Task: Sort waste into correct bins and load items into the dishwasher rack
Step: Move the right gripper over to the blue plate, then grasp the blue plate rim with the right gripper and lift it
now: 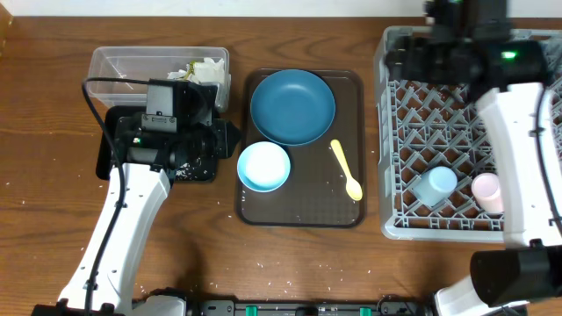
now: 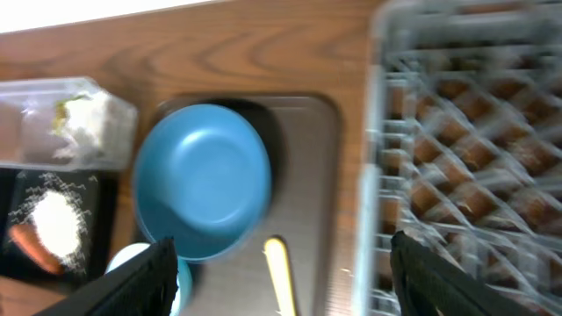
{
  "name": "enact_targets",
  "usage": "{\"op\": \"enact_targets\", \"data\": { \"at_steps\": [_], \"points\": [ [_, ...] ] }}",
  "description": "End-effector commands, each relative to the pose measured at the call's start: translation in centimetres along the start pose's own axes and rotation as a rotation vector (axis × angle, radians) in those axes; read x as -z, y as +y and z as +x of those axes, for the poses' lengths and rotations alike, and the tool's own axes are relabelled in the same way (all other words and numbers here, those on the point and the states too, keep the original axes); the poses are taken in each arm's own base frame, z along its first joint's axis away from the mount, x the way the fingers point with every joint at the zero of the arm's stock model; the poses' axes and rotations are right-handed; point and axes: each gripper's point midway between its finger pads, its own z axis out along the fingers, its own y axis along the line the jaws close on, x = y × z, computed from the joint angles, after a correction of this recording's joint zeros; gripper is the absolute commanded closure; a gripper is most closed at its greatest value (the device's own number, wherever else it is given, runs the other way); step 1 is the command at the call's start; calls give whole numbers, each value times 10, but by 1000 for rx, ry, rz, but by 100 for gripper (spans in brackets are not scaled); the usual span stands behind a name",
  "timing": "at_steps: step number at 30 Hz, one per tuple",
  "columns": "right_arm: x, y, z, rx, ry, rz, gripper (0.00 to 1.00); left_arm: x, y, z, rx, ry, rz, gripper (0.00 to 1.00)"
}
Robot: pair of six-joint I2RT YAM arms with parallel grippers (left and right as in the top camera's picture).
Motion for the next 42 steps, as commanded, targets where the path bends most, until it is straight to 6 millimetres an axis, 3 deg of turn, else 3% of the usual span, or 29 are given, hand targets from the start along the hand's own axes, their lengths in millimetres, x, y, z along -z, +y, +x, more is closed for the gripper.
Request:
{"op": "enact_targets", "data": {
  "at_steps": [1,7,11,17,22,32,38,42],
  "points": [
    [-41,17,14,-47,48,7,26,4,8,-2,-32,-9,-55,70],
    [-112,32,37,-68,121,42,36,40,27,-20,16,-131,-222,69],
    [-154,26,59,-96,174,116,39,63,41,-24,68,-202,-327,65],
    [-197,15,90,-125,253,164,49,68,49,-17,77,-187,-380,64],
    [-216,7,104,-133,289,182,64,67,51,-14,80,-171,-391,63],
    [-243,-1,137,-126,381,198,79,67,51,-14,80,-172,-391,54],
    [-245,1,134,-126,369,192,98,67,51,-14,80,-172,-391,53],
    [-244,-3,128,-136,353,191,99,67,51,-14,80,-172,-391,47]
  ]
}}
